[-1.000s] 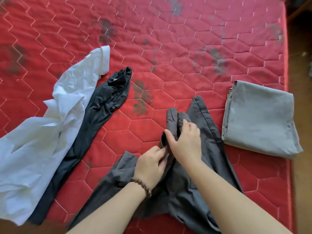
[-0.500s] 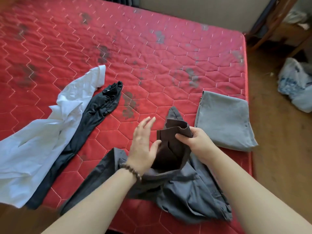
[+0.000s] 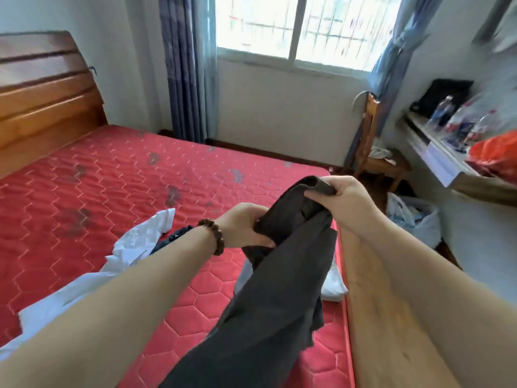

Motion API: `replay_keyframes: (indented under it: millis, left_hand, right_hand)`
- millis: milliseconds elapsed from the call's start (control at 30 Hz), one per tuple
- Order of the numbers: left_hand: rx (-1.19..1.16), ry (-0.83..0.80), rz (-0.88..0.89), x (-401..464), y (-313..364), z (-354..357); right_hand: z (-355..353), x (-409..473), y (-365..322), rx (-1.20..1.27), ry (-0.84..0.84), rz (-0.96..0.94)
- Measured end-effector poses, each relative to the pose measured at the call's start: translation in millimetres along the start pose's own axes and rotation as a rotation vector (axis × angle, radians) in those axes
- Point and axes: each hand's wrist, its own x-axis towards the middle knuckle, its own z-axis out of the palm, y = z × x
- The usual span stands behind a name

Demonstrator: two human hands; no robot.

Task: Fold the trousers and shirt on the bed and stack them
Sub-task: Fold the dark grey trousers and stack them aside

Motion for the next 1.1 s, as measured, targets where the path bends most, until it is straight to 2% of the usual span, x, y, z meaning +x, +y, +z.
replay_keyframes:
  millis: [100, 167, 267, 467, 700, 767, 900, 1000, 1033, 1100]
  left_hand:
    - [-0.042, 0.137, 0.036, -7.5, 39.1, -16.7]
    - [0.109, 0.336, 0.081, -10.5, 55.4, -29.4]
    - [0.111, 0.58, 0.155, -14.7, 70.1, -55.0]
    - [0.109, 0.503, 0.015, -25.5, 85.9, -123.3]
    - [-0.523, 0.473, 0.022, -42.2, 117.0, -203.0]
    - [-0.609, 0.477, 0.004, -42.1, 130.7, -217.1]
    - [-0.579, 0.602, 0.061, -41.8, 151.9, -241.2]
    - [-0.48, 0.667, 0.157, -42.2, 162.5, -256.8]
    - [-0.41, 0.662, 0.211, -43.0, 165.0, -261.2]
    - [-0.091, 0.641, 0.319, -46.7, 169.4, -268.5]
  right_hand:
    - [-40.0, 5.2, -55.0, -0.018, 0.126, -0.081]
    - [-61.1, 9.5, -88.2, -0.045, 0.189, -0.138]
    - [-88.0, 16.5, -132.0, -0.015, 0.314, -0.181]
    - [-127.5, 35.1, -188.2, -0.024, 0.496, -0.203]
    - [-156.3, 38.7, -208.1, 0.028, 0.582, -0.152]
    - [-163.4, 34.1, -212.0, 0.053, 0.6, -0.151]
    - [-173.9, 25.3, -211.8, 0.169, 0.576, -0.148]
    - [-179.6, 23.9, -212.9, 0.166, 0.535, -0.152]
    - [-181.4, 24.0, -214.5, 0.165, 0.518, -0.161]
    - [-182.8, 23.8, -218.4, 0.149, 0.48, -0.179]
